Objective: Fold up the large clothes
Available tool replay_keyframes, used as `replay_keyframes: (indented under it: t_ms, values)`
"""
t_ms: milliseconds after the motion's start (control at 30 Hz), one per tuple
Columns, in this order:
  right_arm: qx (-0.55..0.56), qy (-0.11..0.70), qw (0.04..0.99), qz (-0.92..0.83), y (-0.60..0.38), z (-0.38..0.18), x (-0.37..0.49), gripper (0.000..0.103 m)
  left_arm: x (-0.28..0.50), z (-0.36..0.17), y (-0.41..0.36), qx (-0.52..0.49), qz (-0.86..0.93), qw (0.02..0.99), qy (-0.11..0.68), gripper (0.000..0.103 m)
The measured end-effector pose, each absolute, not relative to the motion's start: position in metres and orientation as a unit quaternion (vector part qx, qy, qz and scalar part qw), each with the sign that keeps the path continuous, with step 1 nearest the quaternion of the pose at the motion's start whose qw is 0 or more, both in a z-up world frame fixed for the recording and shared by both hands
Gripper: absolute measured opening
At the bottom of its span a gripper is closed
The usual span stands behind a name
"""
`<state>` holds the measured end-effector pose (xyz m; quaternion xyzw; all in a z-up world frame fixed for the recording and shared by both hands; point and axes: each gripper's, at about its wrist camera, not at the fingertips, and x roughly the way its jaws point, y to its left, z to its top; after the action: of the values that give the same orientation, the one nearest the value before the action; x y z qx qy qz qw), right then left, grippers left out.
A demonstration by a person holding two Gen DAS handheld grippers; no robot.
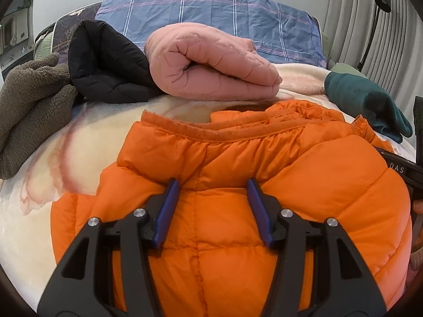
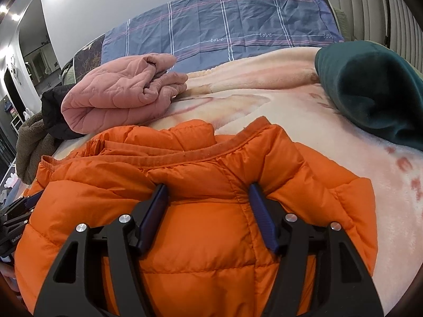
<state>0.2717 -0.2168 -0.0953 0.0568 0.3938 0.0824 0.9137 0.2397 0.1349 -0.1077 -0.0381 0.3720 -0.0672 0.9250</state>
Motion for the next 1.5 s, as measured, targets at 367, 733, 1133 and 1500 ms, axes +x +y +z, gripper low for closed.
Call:
replay_keyframes:
  t_ms: [367,733,1133,1500]
  values:
    - [0.05,0.408,0.908,0.079,-0.218,-0.067,0.265,0.065,0.237,-0.087,0.141,-0.083,-0.085,0.918,0.378,0.056]
    - [0.036,0.416,0.907,0.058,-0.179,-0.066,0.26,0.081,0.265,-0.079,0.081,-0.026,-0.064,0.917,0.394,0.077]
    - [0.029,0.406,0.91,0.075,-0.179,-0.098,0.272,0.085,0.275,-0.11,0.087,-0.048,-0.059,0.915,0.396,0.078]
    - [-0.006,0.391,0.918,0.072,-0.175,-0.064,0.241,0.084,0.237,-0.082,0.101,-0.055,-0.069,0.927,0.365,0.074]
